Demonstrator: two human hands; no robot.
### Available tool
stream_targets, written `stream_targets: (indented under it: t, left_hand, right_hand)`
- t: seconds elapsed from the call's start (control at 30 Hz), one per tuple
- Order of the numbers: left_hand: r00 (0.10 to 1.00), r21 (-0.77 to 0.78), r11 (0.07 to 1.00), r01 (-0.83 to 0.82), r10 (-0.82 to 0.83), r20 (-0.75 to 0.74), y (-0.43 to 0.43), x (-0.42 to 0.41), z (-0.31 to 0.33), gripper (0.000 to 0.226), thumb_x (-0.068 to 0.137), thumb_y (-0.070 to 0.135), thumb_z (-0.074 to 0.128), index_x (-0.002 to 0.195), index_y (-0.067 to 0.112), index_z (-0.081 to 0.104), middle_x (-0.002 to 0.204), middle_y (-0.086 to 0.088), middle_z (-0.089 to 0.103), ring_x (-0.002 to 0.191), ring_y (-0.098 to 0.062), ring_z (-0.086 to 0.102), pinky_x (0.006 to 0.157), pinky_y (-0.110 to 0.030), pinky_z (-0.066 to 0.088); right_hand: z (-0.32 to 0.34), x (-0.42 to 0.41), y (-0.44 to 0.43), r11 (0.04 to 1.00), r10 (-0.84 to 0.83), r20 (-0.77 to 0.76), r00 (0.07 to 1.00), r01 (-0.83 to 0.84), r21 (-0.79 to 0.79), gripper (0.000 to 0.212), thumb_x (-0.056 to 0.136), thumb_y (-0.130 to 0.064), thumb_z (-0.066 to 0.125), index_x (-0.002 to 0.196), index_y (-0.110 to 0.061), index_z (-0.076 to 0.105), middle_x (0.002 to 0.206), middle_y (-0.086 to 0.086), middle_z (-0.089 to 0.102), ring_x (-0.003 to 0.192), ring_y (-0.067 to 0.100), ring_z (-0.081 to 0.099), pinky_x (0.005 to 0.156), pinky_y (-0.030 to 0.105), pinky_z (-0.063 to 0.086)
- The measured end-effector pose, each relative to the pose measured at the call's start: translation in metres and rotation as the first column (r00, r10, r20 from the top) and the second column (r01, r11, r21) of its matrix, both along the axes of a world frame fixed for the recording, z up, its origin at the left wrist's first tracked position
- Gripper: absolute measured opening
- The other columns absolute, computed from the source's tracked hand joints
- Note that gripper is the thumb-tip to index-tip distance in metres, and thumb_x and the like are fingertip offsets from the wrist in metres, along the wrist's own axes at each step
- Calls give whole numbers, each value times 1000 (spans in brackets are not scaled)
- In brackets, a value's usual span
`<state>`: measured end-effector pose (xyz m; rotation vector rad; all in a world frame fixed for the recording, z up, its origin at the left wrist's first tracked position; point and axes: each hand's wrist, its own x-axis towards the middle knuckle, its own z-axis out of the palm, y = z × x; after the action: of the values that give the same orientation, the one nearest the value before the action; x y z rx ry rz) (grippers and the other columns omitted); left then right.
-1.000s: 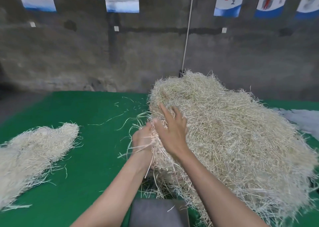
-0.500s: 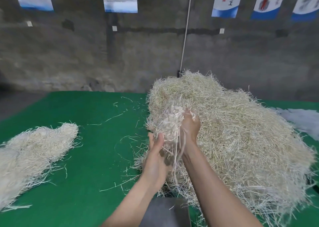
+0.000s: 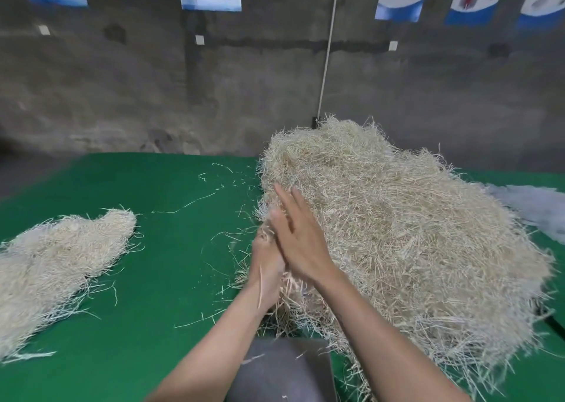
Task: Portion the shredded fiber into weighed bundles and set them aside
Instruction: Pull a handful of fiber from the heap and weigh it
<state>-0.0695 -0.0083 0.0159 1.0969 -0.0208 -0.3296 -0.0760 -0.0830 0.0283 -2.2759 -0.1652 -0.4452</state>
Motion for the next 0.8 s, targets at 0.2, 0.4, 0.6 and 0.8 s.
stream_targets:
  t: [0.2, 0.4, 0.6, 0.8]
  left_hand:
    - [991, 74, 997, 13, -3, -134, 18, 15, 5, 93, 79, 76, 23, 141, 10, 39, 136, -18, 48, 128, -38, 44, 102, -45, 41]
    - [997, 70, 997, -23, 18, 70, -3, -17, -6, 94, 61, 88, 34, 144, 43, 25, 155, 8, 25, 135, -10, 35, 108, -42, 29]
    - [984, -204, 979, 18, -53, -168, -28, -17, -8, 106, 55, 81, 50, 147, 44, 14, 149, -7, 37, 122, -28, 54, 86, -44, 52]
    - [942, 36, 985, -170, 173, -289, -24, 25, 1, 90, 73, 68, 55, 142, 14, 35, 149, -10, 33, 134, -31, 35, 105, -55, 34]
  right_hand:
    - [-14, -10, 12, 986, 109, 117, 987, -123, 115, 41, 89, -64, 38, 122, -43, 51, 124, -22, 49, 110, -9, 46, 91, 21, 42]
    - [12, 29, -16, 630, -376, -2, 927, 257, 733, 39, 92, -54, 40, 102, -18, 51, 99, -4, 47, 79, 4, 45, 68, 15, 41]
    - [-3, 21, -6, 709, -421, 143, 896, 226, 668, 10, 97, -44, 42, 94, -53, 45, 87, -27, 56, 87, -21, 53, 65, 4, 44]
    - [-21, 7, -10, 810, -173, -157, 972, 231, 538, 49, 98, -44, 39, 134, -12, 46, 136, 4, 49, 124, 19, 49, 108, 37, 33]
